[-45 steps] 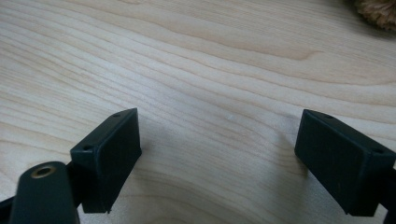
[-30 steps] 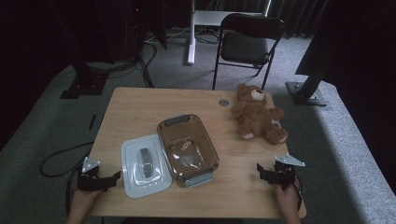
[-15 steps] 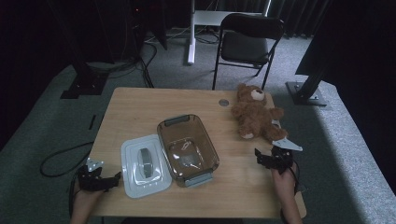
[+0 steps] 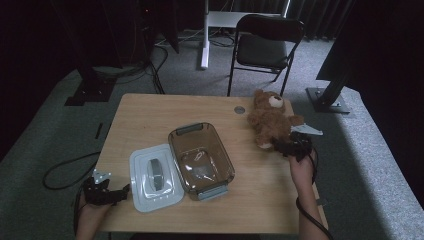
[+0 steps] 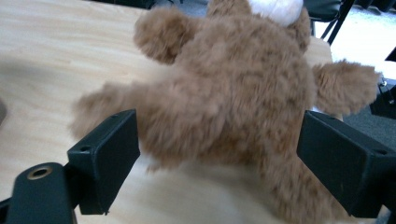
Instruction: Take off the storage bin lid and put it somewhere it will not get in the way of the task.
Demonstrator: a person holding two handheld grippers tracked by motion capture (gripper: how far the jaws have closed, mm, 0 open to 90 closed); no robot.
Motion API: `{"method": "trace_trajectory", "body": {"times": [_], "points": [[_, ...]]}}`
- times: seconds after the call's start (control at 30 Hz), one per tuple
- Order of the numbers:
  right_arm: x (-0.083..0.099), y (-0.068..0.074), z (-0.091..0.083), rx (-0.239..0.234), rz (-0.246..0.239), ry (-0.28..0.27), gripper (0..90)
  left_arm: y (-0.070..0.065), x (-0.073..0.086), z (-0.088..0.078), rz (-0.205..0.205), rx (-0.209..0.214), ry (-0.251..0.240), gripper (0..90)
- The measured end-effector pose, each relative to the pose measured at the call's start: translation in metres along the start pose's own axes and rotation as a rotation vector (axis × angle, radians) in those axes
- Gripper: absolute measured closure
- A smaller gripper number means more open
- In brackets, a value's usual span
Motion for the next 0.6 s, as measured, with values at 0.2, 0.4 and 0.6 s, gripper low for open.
{"method": "trace_trajectory", "body": {"times": [0.2,0.4,0.6], "points": [[-0.014,-0.005,0.015,-0.039,0.046,0.001,12.3,0.000,0.000,0.000,0.001,0.000,0.000,1.6],[-0.026,-0.011,0.028,-0.032,0.094,0.002,12.3,0.000,0.000,0.000,0.000,0.001,0.000,1.6],[-0.038,-0.021,0.041,-0.003,0.142,-0.017,12.3,0.000,0.000,0.000,0.000,0.001,0.000,1.6]]}}
Point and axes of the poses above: each handheld gripper's, and its own axes: z roughly forward along the jaws, x roughly out of its underside, y roughly to its left, the point moved 1 cm from there along z, roughly forward along the jaws, and after that the axes turned 4 degrees about -x, right-handed, at the moved point
